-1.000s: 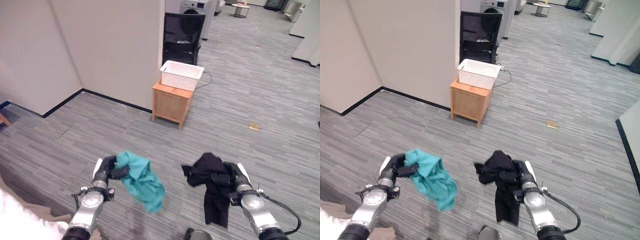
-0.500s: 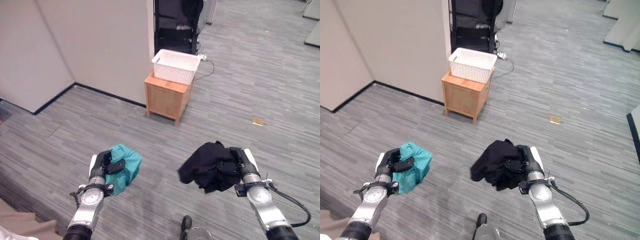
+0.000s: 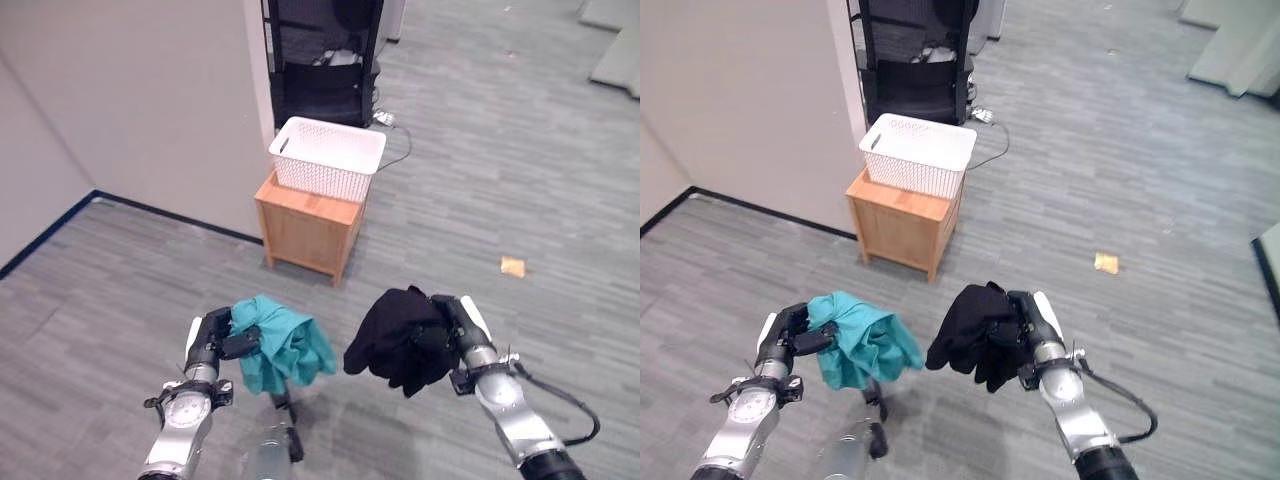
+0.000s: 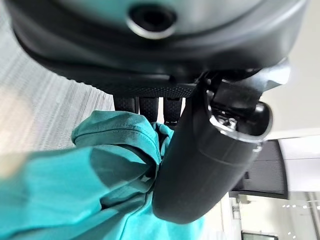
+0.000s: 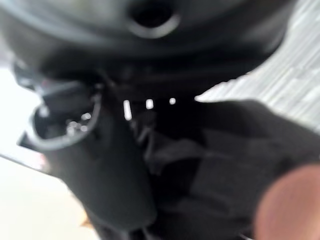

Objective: Pick up bed clothes into laundry basket.

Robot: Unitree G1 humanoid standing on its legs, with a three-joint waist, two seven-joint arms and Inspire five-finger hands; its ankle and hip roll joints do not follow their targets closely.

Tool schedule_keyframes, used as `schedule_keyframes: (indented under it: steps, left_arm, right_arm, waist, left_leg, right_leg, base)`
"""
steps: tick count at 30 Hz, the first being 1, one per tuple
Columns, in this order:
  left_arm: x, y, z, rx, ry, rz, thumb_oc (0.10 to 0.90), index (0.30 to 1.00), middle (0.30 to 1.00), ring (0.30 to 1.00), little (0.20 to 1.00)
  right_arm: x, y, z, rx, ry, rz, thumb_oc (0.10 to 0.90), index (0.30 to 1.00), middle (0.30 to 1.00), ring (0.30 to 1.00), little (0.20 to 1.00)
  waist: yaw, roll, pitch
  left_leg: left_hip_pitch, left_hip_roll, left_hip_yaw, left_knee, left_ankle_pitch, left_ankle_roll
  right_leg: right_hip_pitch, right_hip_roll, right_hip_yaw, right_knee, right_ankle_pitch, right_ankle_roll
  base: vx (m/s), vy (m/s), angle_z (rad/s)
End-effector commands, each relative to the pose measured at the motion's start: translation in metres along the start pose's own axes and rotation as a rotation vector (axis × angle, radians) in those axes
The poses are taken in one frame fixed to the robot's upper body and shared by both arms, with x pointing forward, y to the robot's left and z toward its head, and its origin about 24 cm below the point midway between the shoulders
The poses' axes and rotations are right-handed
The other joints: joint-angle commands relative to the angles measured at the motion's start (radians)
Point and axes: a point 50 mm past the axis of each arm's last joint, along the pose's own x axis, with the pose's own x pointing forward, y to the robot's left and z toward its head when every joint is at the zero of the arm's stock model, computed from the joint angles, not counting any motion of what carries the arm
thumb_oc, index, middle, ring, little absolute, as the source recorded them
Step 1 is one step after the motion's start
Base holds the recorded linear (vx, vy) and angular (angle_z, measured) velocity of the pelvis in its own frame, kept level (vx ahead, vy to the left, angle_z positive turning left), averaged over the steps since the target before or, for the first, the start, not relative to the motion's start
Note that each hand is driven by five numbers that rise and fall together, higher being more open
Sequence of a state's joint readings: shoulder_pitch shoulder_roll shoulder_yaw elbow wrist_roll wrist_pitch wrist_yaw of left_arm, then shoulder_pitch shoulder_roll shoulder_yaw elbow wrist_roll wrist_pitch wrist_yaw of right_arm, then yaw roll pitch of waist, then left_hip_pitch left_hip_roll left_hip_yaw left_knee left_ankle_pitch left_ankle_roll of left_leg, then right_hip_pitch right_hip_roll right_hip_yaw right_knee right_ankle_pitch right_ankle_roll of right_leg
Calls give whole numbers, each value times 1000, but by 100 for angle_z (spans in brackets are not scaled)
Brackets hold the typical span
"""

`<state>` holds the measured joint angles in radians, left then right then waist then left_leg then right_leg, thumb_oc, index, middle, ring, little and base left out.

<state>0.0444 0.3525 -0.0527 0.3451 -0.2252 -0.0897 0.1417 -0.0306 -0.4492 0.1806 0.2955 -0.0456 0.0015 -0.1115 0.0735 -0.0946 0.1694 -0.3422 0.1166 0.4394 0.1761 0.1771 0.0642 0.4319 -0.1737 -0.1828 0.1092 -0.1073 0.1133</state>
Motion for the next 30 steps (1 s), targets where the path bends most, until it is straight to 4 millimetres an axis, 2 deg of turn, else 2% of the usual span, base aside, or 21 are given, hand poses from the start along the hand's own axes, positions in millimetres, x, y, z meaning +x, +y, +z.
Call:
schedule_keyframes:
  steps: [1,2,3,4,5,6,7,9,10,11,12,14,16,17,19,21,22,24,27,29,30]
  left_arm:
    - [6,5,61,20,-306,-10,400,300,300,300,300]
    - [8,2,53,25,-267,-23,400,300,300,300,300]
    - [8,1,54,28,-268,-30,400,300,300,300,300]
    - [8,1,54,28,-268,-30,400,300,300,300,300]
    - [9,2,54,34,-264,-31,400,300,300,300,300]
    - [7,1,53,38,-261,-51,400,300,300,300,300]
    - [7,0,52,40,-256,-58,400,300,300,300,300]
    - [9,1,49,57,-238,-63,400,300,300,300,300]
    - [10,2,45,60,-218,-63,400,300,300,300,300]
    - [10,1,45,58,-219,-63,400,300,300,300,300]
    - [10,3,43,57,-209,-62,400,300,300,300,300]
    - [10,5,40,51,-194,-51,400,300,300,300,300]
    - [10,7,38,46,-185,-41,400,300,300,300,300]
    - [9,12,32,44,-163,-18,400,300,300,300,300]
    - [5,19,20,37,-115,18,400,300,300,300,300]
    - [3,20,15,35,-98,25,400,300,300,300,300]
    - [-2,22,6,20,-64,40,400,300,300,300,300]
    - [-2,22,5,16,-63,42,400,300,300,300,300]
    - [-3,22,-4,-16,-25,61,400,300,300,300,300]
    - [-4,22,-7,-30,-11,58,400,300,300,300,300]
    - [-4,22,-6,-31,-11,58,400,300,300,300,300]
  right_arm:
    - [14,-45,72,-34,-335,-175,400,300,300,300,300]
    - [14,-49,79,-67,-363,-201,400,300,300,300,300]
    - [14,-53,86,-77,-387,-225,400,300,300,300,300]
    - [14,-53,86,-77,-387,-226,400,300,300,300,300]
    - [14,-62,97,-91,-431,-282,400,300,300,300,300]
    - [7,-81,122,-135,-535,-359,400,300,300,300,300]
    - [4,-91,131,-155,-574,-403,400,300,300,300,300]
    - [-7,-113,158,-190,-682,-485,400,300,300,300,300]
    - [-16,-127,176,-204,-757,-544,400,300,300,300,300]
    - [-16,-128,176,-205,-757,-545,400,300,300,300,300]
    - [-23,-137,185,-215,-797,-585,400,300,300,300,300]
    - [-35,-151,200,-233,-862,-654,400,300,300,300,300]
    - [-40,-158,204,-240,-881,-688,400,300,300,300,300]
    - [-47,-168,215,-260,-914,-735,400,300,300,300,300]
    - [-52,-180,230,-289,-949,-768,400,300,300,300,300]
    - [-51,-181,235,-303,-955,-765,400,300,300,300,300]
    - [-52,-185,243,-343,-964,-760,400,300,300,300,300]
    - [-51,-185,245,-345,-967,-757,400,300,300,300,300]
    - [-49,-188,255,-372,-971,-741,400,300,300,300,300]
    - [-49,-193,266,-382,-986,-738,400,300,300,300,300]
    - [-49,-193,266,-382,-987,-738,400,300,300,300,300]
  waist:
    - [59,49,-89]
    - [39,36,-70]
    - [31,52,-62]
    - [34,53,-63]
    - [16,61,-61]
    - [-10,67,-55]
    - [-24,65,-51]
    - [-57,61,-40]
    - [-77,49,-40]
    - [-83,52,-39]
    - [-100,44,-37]
    - [-116,36,-42]
    - [-121,32,-44]
    - [-123,29,-47]
    - [-117,13,-59]
    - [-113,11,-65]
    - [-103,5,-84]
    - [-107,9,-81]
    - [-103,11,-92]
    - [-102,11,-81]
    - [-104,12,-80]
  left_leg:
    - [137,46,-51,-241,77,-130]
    - [201,9,-63,-229,34,-91]
    - [233,7,-76,-233,17,-76]
    - [232,10,-74,-233,18,-76]
    - [272,1,-86,-239,-16,-64]
    - [326,-16,-122,-253,-59,-60]
    - [347,-27,-140,-258,-76,-62]
    - [382,-33,-175,-263,-100,-77]
    - [399,-39,-196,-263,-115,-90]
    - [401,-36,-203,-263,-120,-93]
    - [424,-45,-225,-263,-146,-101]
    - [444,-47,-253,-263,-167,-109]
    - [456,-46,-267,-263,-180,-113]
    - [483,-42,-282,-263,-201,-119]
    - [531,-47,-298,-263,-242,-123]
    - [550,-50,-298,-263,-253,-125]
    - [572,-41,-301,-250,-263,-139]
    - [574,-39,-303,-249,-265,-140]
    - [575,-20,-304,-177,-284,-166]
    - [521,16,-307,2,-249,-219]
    - [518,18,-309,7,-252,-219]
  right_leg:
    - [-65,5,35,0,51,103]
    - [-142,-45,62,250,264,148]
    - [-213,-45,90,350,309,148]
    - [-216,-43,93,350,310,148]
    - [-266,-58,100,406,332,147]
    - [-330,-95,68,397,291,127]
    - [-364,-91,57,377,247,113]
    - [-423,-60,17,285,168,92]
    - [-458,-17,4,142,131,73]
    - [-446,-14,-5,131,129,72]
    - [-457,11,-1,48,113,70]
    - [-486,38,3,-63,148,67]
    - [-499,42,3,-103,171,69]
    - [-522,34,-13,-140,211,77]
    - [-505,20,-17,-167,236,72]
    - [-482,16,-25,-177,239,67]
    - [-451,15,-34,-179,235,58]
    - [-447,17,-35,-179,234,57]
    - [-411,26,-55,-183,217,40]
    - [-372,39,-78,-189,179,9]
    - [-372,39,-79,-189,179,8]
  base:
    - [465,198,-42]
    - [389,205,1]
    - [388,204,-4]
    - [270,133,-2]
    - [484,132,50]
    - [654,167,75]
    - [636,130,101]
    - [476,15,96]
    - [368,-40,141]
    - [398,-43,147]
    - [266,-33,120]
    - [291,-42,82]
    - [280,-73,81]
    - [397,-133,71]
    - [356,-118,51]
    - [252,-85,9]
    - [245,-97,-12]
    - [141,-78,0]
    - [156,-132,16]
    - [87,-125,1]
    - [95,-134,5]
